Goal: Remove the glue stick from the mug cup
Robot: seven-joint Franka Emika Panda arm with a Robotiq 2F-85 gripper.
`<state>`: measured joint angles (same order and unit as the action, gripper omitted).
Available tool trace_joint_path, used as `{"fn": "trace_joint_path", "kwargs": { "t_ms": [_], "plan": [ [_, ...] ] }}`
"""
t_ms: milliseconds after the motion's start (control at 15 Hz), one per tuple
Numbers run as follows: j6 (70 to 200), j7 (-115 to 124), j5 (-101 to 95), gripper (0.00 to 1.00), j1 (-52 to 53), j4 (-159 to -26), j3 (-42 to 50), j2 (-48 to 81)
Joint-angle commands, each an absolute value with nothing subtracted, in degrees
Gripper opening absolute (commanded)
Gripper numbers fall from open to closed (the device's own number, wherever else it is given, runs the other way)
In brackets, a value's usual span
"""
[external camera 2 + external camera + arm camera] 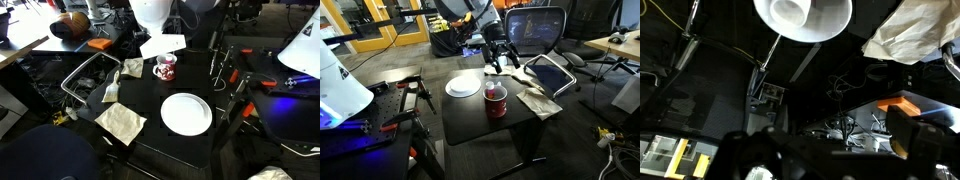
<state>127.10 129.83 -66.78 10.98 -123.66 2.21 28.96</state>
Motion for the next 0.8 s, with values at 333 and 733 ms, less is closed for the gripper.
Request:
{"fn": "trace_joint_path", "kwargs": {
  "t_ms": [333, 733],
  "plan": [
    [126.7, 131.8, -66.5, 1.0, 9.0, -124.0, 0.9, 28.7],
    [127.5, 135.3, -63.6, 1.0, 8.2, -125.0, 0.4, 28.7]
  ]
}}
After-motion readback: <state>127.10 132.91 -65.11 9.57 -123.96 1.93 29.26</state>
